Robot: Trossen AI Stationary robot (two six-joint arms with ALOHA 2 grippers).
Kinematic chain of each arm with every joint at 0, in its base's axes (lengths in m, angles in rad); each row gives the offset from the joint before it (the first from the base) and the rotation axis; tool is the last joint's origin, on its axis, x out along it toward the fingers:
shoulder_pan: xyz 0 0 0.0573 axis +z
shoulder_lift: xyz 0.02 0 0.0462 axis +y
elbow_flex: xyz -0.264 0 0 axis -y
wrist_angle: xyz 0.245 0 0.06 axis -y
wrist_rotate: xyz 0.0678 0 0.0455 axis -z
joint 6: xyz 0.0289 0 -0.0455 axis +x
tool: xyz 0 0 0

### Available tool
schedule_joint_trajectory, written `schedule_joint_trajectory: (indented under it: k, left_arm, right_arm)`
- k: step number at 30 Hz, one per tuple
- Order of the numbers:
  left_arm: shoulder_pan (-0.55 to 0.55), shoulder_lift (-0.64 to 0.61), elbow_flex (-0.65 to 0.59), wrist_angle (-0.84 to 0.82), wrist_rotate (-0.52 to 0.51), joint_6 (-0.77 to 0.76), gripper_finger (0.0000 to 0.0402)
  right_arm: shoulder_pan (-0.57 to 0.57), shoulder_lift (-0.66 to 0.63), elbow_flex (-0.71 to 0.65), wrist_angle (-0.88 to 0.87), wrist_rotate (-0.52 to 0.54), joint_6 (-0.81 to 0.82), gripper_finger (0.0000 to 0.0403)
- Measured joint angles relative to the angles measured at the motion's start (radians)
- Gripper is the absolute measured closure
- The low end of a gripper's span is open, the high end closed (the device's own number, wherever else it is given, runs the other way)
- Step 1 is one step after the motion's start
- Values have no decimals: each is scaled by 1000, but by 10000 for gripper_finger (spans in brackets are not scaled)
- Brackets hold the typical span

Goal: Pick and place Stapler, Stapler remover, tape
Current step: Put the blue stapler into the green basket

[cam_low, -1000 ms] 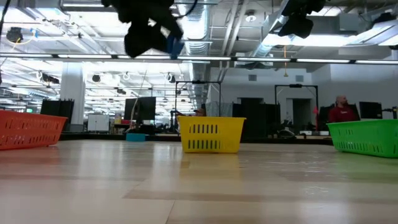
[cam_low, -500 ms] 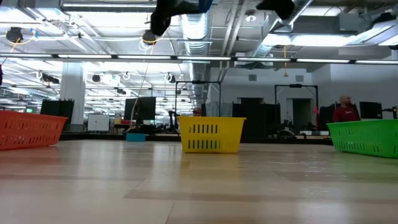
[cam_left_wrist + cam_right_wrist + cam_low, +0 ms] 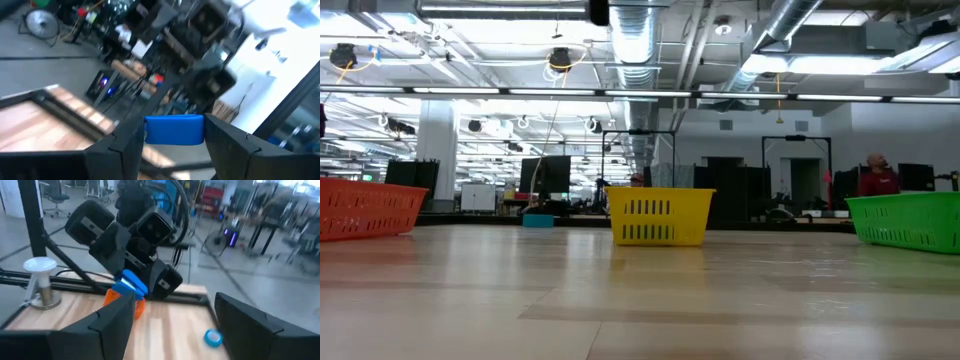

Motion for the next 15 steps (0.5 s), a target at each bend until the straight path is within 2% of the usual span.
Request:
schedule_joint_trajectory:
  k: [4,15]
  left_arm:
    - [14,0,0,85,4,-37,220]
    - [42,0,0,190,6,-126,220]
  right_arm:
    - [0,0,0,40,-1,-75,138]
    - [13,28,-1,134,-4,-84,138]
